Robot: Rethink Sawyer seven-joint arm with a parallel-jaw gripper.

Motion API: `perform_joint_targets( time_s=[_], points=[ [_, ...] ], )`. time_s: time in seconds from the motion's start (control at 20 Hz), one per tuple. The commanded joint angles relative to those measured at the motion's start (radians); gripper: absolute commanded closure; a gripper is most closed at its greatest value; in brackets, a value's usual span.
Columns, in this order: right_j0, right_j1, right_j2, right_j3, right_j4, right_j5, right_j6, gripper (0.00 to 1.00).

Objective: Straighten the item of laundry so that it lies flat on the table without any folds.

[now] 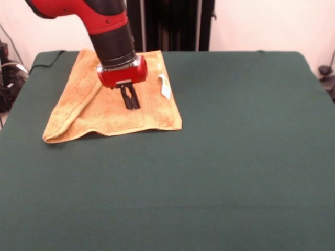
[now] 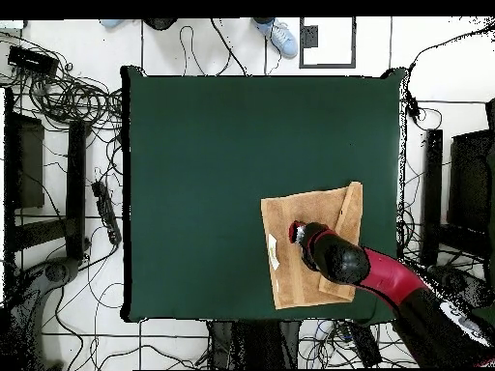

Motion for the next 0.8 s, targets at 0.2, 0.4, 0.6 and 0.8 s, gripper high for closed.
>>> perform_joint_targets(
  time_s=[0.2,0.4,0.6,0.8],
  points=[
    [0.023,0.300,0.206,-0.094,0.046,-0.088,0.129,1.00],
    [0.010,0.334,0.247,-0.094,0.045,-0.092,0.125,1.00],
    [0.000,0.355,0.270,-0.097,0.038,-0.088,0.114,1.00],
    [-0.018,0.384,0.299,-0.099,0.034,-0.074,0.097,1.00]
  ],
)
